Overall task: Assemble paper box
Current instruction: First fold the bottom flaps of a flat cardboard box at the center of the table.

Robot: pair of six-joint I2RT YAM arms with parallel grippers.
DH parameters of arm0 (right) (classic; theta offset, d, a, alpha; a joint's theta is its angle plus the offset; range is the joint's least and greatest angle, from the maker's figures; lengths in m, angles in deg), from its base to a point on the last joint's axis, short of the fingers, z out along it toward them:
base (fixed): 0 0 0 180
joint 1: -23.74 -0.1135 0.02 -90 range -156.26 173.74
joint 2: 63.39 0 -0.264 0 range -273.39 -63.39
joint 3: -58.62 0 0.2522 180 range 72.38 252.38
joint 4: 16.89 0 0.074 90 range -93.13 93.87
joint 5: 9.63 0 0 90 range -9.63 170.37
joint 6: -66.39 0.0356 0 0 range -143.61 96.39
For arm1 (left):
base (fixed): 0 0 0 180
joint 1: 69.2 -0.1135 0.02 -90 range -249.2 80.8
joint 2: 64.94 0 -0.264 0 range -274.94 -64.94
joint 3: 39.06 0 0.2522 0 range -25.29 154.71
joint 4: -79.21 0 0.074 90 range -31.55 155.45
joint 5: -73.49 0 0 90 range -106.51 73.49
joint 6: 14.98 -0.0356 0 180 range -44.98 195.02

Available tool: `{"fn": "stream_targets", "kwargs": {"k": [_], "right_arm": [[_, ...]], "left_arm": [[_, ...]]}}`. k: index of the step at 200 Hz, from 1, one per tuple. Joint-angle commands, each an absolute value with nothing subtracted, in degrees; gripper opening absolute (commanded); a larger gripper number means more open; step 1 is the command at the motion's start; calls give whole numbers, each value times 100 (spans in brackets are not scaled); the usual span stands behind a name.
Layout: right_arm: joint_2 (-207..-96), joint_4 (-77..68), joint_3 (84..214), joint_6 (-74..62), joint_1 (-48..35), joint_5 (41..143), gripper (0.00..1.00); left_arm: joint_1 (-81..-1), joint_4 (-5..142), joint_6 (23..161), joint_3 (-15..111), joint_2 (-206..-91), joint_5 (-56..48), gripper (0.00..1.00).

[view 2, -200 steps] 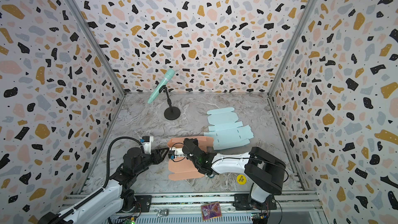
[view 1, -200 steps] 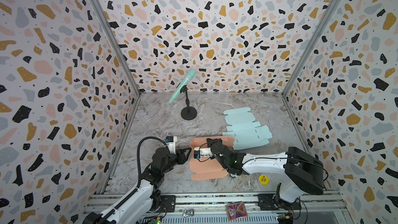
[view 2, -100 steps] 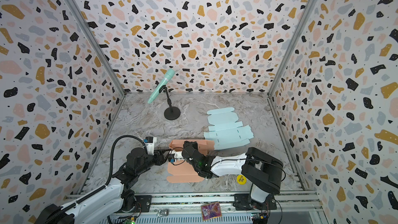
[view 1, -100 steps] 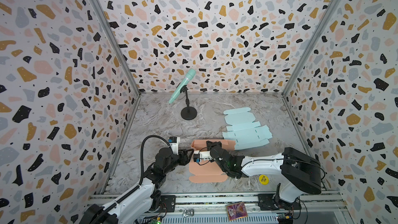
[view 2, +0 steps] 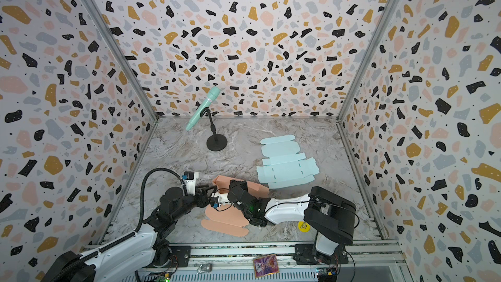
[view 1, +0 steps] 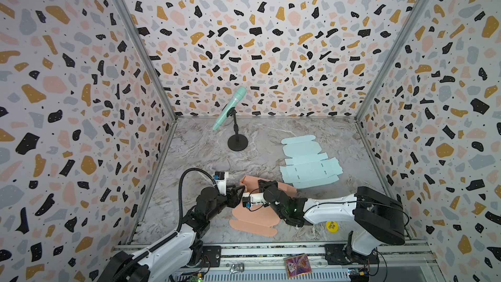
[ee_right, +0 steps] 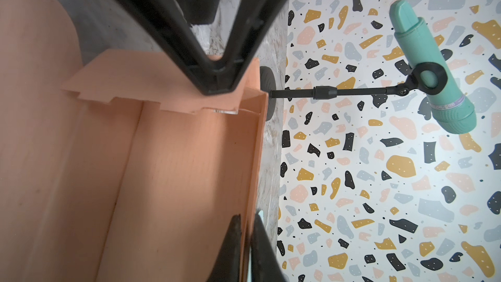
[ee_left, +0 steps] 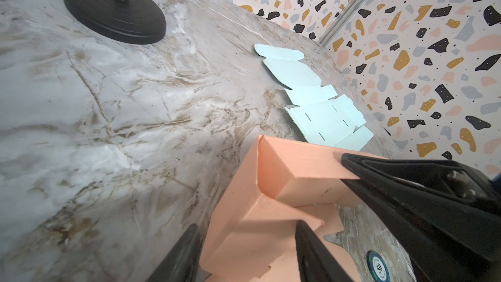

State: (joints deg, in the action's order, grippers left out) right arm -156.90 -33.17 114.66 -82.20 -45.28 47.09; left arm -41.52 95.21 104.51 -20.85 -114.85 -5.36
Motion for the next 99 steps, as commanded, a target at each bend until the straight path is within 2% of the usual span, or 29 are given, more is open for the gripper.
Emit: {"fn": "stream_targets", "kwargs": {"k": [1,99], "right_arm": [[-15684,-3432,11378,-8264,-4494,4680,9],[-15526,-3281,11351,-8285,-4241,4916,7]], "left_arm": [[-4125,9885,10356,-2134,-11490,-707,57],[-3958,10684,10069,-1633,-12760,-342,57]]}}
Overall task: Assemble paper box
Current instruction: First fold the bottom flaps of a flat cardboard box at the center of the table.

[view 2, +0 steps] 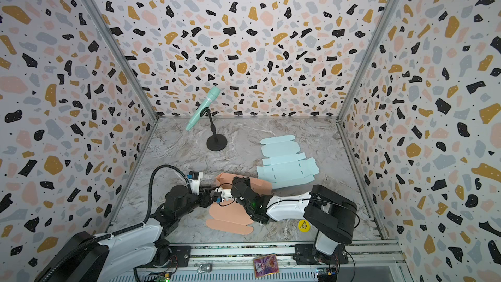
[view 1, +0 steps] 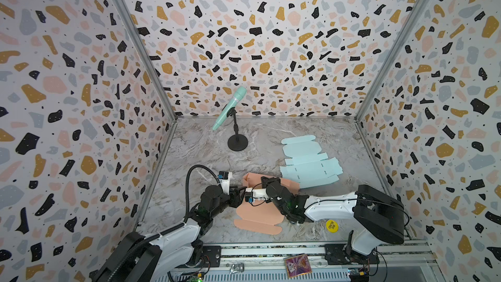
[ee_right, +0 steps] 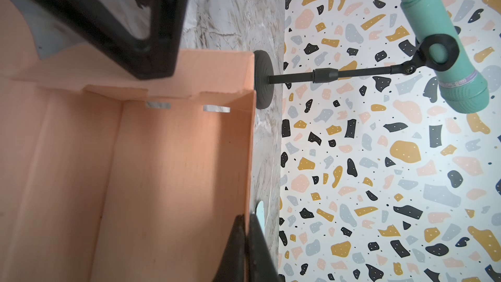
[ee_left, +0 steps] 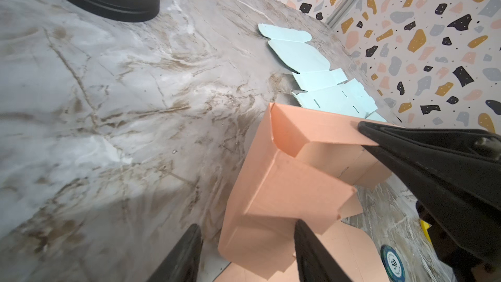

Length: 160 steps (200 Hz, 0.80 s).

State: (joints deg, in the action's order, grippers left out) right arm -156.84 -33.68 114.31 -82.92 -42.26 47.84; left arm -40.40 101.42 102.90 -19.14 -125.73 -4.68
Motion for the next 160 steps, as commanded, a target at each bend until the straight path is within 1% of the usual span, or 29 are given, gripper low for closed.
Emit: {"fn": "stream_targets", "kwargs": {"k": [1,69,118,160], "right_arm": [[-15529,-3278,11351,-8281,-4243,4921,7],[-15494,-3282,11274,-8171,-4409,5005,7],[-15469,-3234,11246,-8051,-4522,4996,6],[-15442,-3353,11137,-8093,-4672,4793,6]], "left_arm": [[-3949,10684,10064,-1628,-12769,-342,57],[-3791,10892,9963,-1299,-13483,-424,54],[-3570,10789,9930,-1316,-13560,-744,51],[-3345,10920,10151,-1617,-13332,-1263,49]]}}
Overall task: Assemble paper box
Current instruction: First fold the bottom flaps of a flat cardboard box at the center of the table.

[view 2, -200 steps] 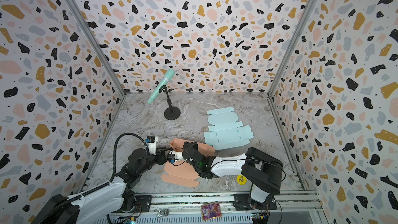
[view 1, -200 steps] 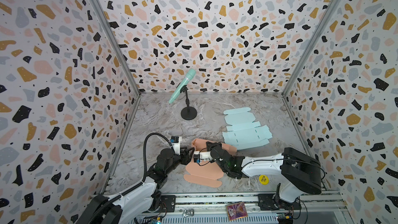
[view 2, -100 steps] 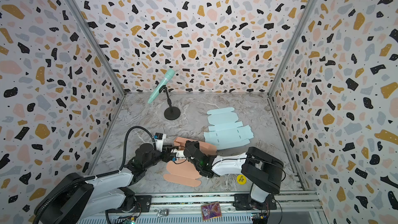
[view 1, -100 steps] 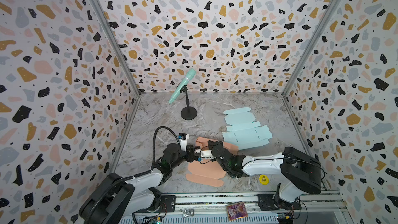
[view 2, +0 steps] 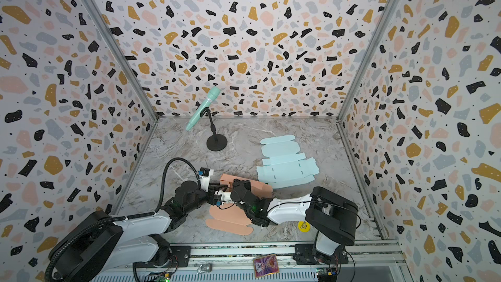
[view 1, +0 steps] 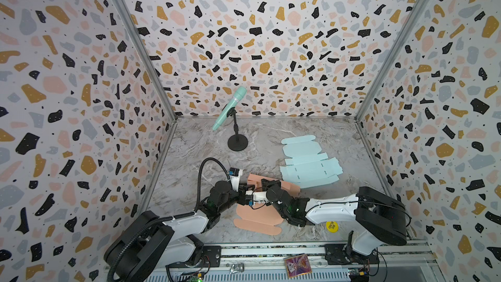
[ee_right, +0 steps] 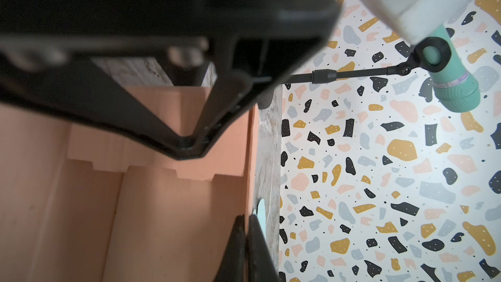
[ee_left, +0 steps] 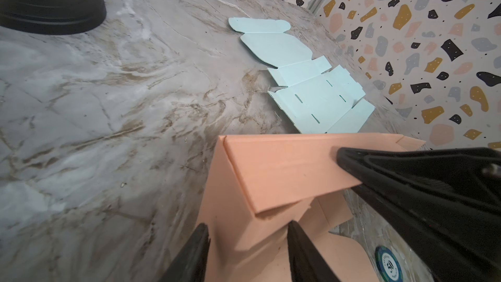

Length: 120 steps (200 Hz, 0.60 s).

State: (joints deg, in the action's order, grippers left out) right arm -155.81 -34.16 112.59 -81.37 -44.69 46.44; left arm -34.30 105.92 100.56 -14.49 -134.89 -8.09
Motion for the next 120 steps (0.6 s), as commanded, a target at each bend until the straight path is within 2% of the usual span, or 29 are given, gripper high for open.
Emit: {"fn": "stream_targets", "kwargs": {"k": [1,54,120], "right_arm": [[-15438,-3371,11134,-8105,-4674,4784,6],[-15336,-3961,10821,-8417,-4833,4480,5],[-15499,-3907,10841,-8302,-4996,4472,5]], "left_arm": [[-3344,10921,10158,-1630,-13318,-1273,49],[-3316,10668,10148,-1928,-12776,-1815,48],[-3144,11078,10101,-2004,-13179,-1824,45]]}}
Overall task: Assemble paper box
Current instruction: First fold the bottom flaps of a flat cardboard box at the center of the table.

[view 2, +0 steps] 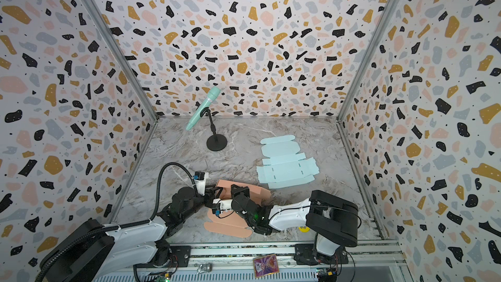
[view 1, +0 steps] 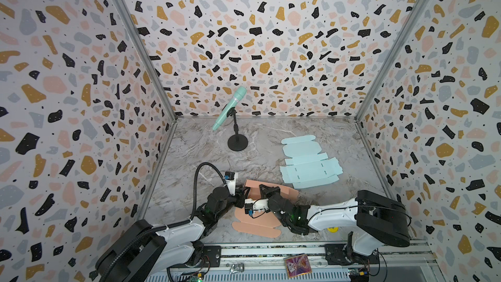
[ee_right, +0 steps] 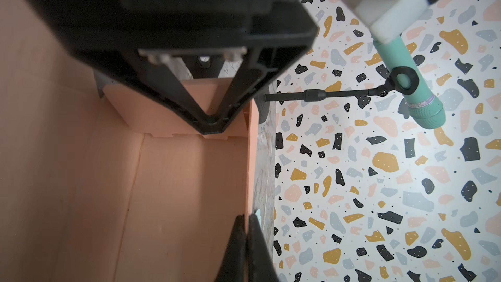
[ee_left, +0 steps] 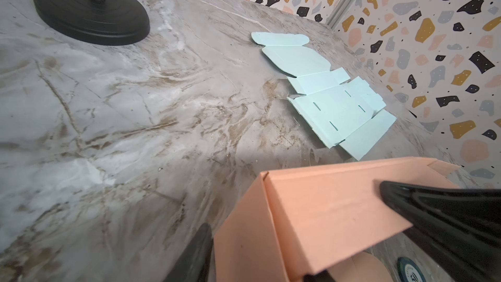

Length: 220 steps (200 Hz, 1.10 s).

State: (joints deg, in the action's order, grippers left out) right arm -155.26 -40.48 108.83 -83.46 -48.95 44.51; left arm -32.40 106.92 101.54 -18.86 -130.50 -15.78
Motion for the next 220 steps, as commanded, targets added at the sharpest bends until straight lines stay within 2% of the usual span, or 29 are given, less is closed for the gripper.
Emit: {"fn": "stream_targets", "kwargs": {"k": [1,82,125,174,220], "right_arm": [[-15507,-3899,10846,-8302,-5003,4471,5],[-15600,-3807,10903,-8137,-5106,4451,6],[-15611,-3425,11112,-7743,-5219,4434,11],[-15303,-2593,11475,-6606,-5229,4939,33],[-14160,-1647,11763,-4550,-5274,6141,57]], "left_arm": [[-3133,11083,10098,-2012,-13185,-1826,45],[-2871,11110,10004,-2059,-13258,-2262,27],[-2764,11095,9962,-2067,-13146,-2412,16],[-2730,11029,9965,-2127,-12886,-2534,12],[-2728,10986,9931,-2121,-12823,-2567,12]]}}
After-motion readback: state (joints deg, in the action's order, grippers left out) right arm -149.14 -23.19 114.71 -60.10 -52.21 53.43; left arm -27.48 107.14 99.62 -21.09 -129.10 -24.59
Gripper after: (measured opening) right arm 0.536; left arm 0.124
